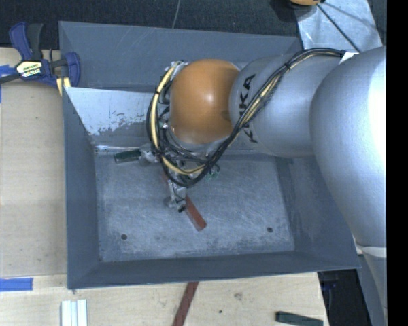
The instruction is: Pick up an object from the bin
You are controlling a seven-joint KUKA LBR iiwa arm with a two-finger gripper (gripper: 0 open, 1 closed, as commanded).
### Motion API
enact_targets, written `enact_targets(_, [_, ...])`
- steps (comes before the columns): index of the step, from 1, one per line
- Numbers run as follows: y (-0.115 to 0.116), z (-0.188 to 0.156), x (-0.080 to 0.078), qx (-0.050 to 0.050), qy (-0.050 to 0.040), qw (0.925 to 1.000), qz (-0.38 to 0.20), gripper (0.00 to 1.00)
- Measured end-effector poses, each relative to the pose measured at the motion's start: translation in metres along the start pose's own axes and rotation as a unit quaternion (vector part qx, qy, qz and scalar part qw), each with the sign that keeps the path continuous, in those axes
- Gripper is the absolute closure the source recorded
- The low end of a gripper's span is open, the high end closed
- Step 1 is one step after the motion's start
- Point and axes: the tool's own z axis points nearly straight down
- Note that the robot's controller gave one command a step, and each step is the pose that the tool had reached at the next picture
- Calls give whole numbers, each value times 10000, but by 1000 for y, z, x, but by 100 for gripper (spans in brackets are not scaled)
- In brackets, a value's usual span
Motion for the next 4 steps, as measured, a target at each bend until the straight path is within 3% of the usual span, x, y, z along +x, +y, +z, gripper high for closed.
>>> enact_targets(1, [-19, -4, 15, 8, 1, 9990, 438, 0])
enact_targets(2, [-68, -7, 19, 5, -3, 9940, -1091, 100])
enact_targets(3, [-68, -7, 20, 3, 2, 9941, -1089, 0])
enact_targets(4, [-68, -7, 20, 2, 4, 9941, -1087, 100])
